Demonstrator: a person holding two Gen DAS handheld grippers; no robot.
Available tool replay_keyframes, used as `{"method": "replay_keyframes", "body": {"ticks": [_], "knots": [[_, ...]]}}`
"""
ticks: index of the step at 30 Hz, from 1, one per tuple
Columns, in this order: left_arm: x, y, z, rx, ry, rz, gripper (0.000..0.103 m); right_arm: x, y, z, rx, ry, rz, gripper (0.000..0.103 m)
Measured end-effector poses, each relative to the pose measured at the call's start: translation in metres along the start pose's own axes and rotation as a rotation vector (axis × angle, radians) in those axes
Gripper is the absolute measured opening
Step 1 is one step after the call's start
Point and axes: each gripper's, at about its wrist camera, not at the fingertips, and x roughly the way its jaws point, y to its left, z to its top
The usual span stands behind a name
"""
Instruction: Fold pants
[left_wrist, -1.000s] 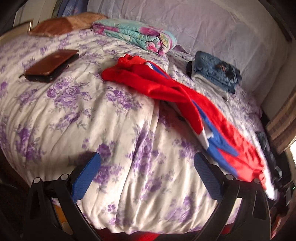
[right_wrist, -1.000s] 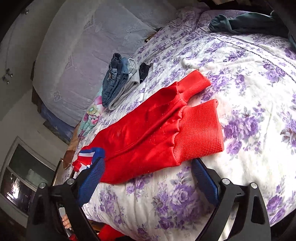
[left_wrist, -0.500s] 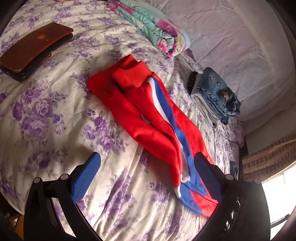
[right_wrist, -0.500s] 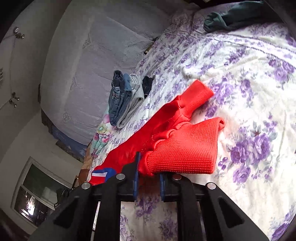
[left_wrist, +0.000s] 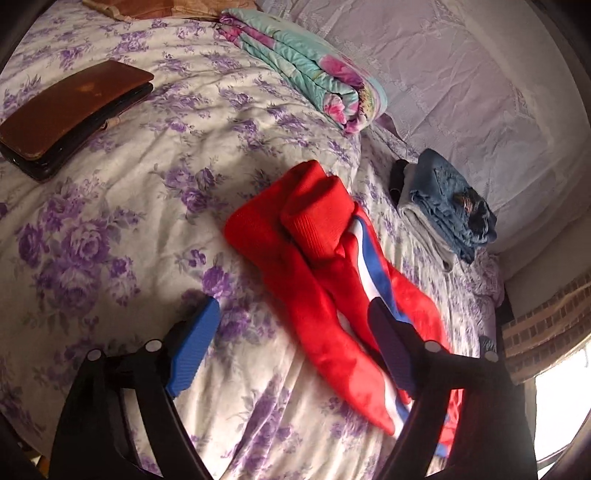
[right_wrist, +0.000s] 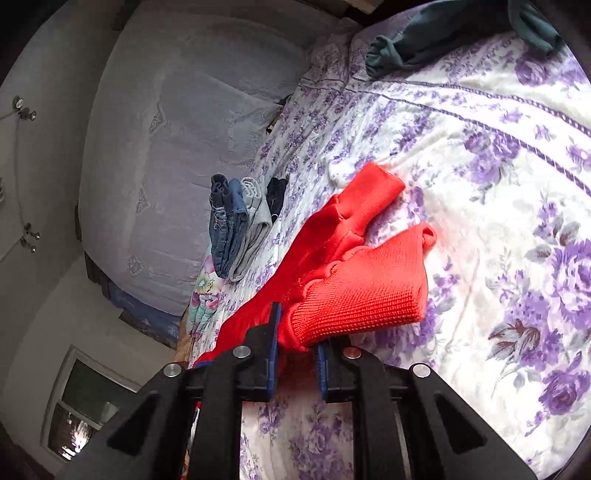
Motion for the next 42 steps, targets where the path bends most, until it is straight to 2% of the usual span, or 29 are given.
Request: {"method": "replay_keyframes", "body": {"ticks": [3, 6, 10, 13, 15, 17, 19, 22, 24, 26, 27, 29, 31, 32, 33, 35, 37, 38, 39, 42], "knots": [[-0.002, 0.001, -0.004, 0.024, -0.005, 0.012, 0.072, 0.005, -0.008, -0.003, 0.014, 0.013, -0.014, 0.017], [-0.001, 0.005, -0.002, 0.001, 0.004, 0.007, 0.065, 0.008, -0.008, -0.005, 0.021, 0.015, -0.016, 0.017], [0.006, -0.002, -0.004, -0.012, 0.07, -0.076, 0.052, 0.006, -0.007, -0.009, 0.025, 0.009, -0.027, 0.017], [0.021, -0.01, -0.003, -0.014, 0.077, -0.051, 0.039, 0.006, -0.006, -0.01, 0.034, 0.008, -0.025, 0.018], [0.028, -0.007, 0.0, -0.032, 0.069, -0.056, 0.019, 0.002, -0.007, -0.012, 0.037, 0.008, -0.018, 0.019], [0.029, -0.001, 0.001, -0.054, 0.06, -0.083, 0.01, -0.001, -0.008, -0.013, 0.035, 0.005, -0.01, 0.018], [0.02, -0.002, -0.003, -0.034, 0.021, -0.086, 0.006, -0.003, -0.008, -0.012, 0.037, 0.0, 0.002, 0.018], [-0.011, -0.012, -0.012, 0.041, -0.077, -0.078, 0.003, -0.008, 0.002, -0.014, -0.001, -0.017, 0.003, 0.016], [-0.038, -0.013, -0.022, 0.068, -0.128, -0.103, 0.003, -0.015, 0.013, -0.017, -0.039, -0.016, 0.01, 0.016], [-0.061, -0.01, -0.035, 0.089, -0.163, -0.094, 0.003, -0.021, 0.022, -0.02, -0.076, 0.008, 0.009, 0.016], [-0.067, -0.007, -0.043, 0.112, -0.173, -0.063, 0.003, -0.024, 0.026, -0.022, -0.1, 0.021, -0.004, 0.016], [-0.064, 0.007, -0.054, 0.12, -0.138, -0.007, 0.004, -0.027, 0.028, -0.027, -0.141, 0.048, -0.062, 0.016], [-0.053, 0.031, -0.06, 0.057, -0.06, -0.024, 0.006, -0.026, 0.023, -0.032, -0.167, 0.092, -0.123, 0.017], [-0.053, 0.044, -0.061, 0.014, -0.039, -0.053, 0.011, -0.027, 0.02, -0.033, -0.169, 0.107, -0.158, 0.023], [-0.057, 0.056, -0.062, -0.036, -0.031, -0.115, 0.014, -0.032, 0.017, -0.032, -0.158, 0.089, -0.199, 0.038], [-0.069, 0.066, -0.061, -0.086, -0.03, -0.153, 0.019, -0.048, 0.016, -0.028, -0.144, 0.004, -0.233, 0.059], [-0.095, 0.062, -0.059, -0.086, -0.102, -0.128, 0.04, -0.065, 0.02, -0.022, -0.149, -0.065, -0.24, 0.059], [-0.106, 0.057, -0.06, -0.072, -0.138, -0.113, 0.062, -0.072, 0.024, -0.02, -0.159, -0.089, -0.236, 0.059], [-0.117, 0.05, -0.058, -0.049, -0.175, -0.097, 0.076, -0.076, 0.028, -0.02, -0.171, -0.102, -0.23, 0.059], [-0.124, 0.029, -0.054, -0.002, -0.201, -0.089, 0.081, -0.083, 0.041, -0.023, -0.203, -0.113, -0.19, 0.059]]}}
